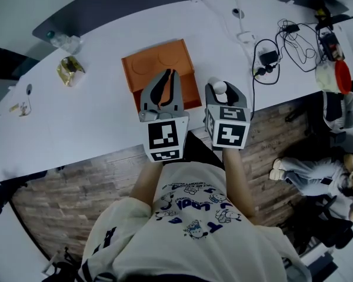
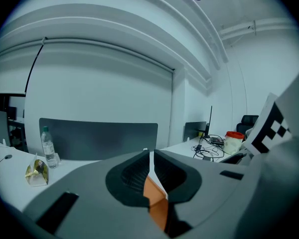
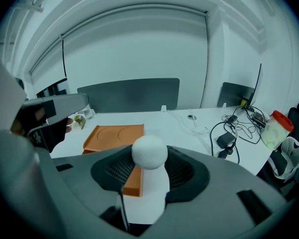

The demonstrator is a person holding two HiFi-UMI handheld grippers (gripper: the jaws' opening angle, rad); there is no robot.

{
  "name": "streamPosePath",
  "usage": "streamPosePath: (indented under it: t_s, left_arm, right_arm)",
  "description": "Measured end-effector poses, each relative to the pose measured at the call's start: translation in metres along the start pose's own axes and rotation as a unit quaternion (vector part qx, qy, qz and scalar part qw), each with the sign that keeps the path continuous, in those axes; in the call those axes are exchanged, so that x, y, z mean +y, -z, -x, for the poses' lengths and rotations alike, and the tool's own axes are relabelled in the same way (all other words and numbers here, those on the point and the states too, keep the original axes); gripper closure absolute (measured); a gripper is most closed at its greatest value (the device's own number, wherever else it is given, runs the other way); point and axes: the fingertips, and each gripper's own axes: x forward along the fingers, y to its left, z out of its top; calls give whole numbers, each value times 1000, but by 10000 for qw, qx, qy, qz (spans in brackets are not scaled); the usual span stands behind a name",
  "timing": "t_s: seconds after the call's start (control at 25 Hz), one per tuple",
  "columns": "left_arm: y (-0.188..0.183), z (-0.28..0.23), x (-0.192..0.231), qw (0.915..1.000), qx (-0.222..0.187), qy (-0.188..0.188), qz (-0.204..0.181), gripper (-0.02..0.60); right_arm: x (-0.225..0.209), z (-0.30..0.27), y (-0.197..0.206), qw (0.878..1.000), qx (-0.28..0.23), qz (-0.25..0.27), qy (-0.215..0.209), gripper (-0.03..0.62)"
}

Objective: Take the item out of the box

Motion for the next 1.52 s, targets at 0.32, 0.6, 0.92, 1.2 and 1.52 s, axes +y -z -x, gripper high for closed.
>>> streamPosePath:
  t_s: [0.32, 0.6, 0.92, 1.2, 1.52]
  left_arm:
    - [-2, -7, -8, 9999, 18, 94, 37, 543]
    - [-5, -8, -11, 10000, -2, 70, 4, 543]
    - [-9, -3, -15, 10000, -48, 55, -1, 543]
    - [-9, 0, -22, 10000, -58, 51, -24, 543]
    - [-9, 1, -27, 9999, -65, 87, -44, 543]
  right_arm:
    - [-7, 4, -5, 10000, -45, -12, 38, 396]
    - [-13, 7, -10, 9999, -147, -89, 9, 396]
    - [-14, 13, -13, 9997, -217, -75, -37, 396]
    - [-19, 18, -10, 9996, -254, -111, -54, 396]
    - [-19, 19, -9, 9995, -273, -139, -60, 396]
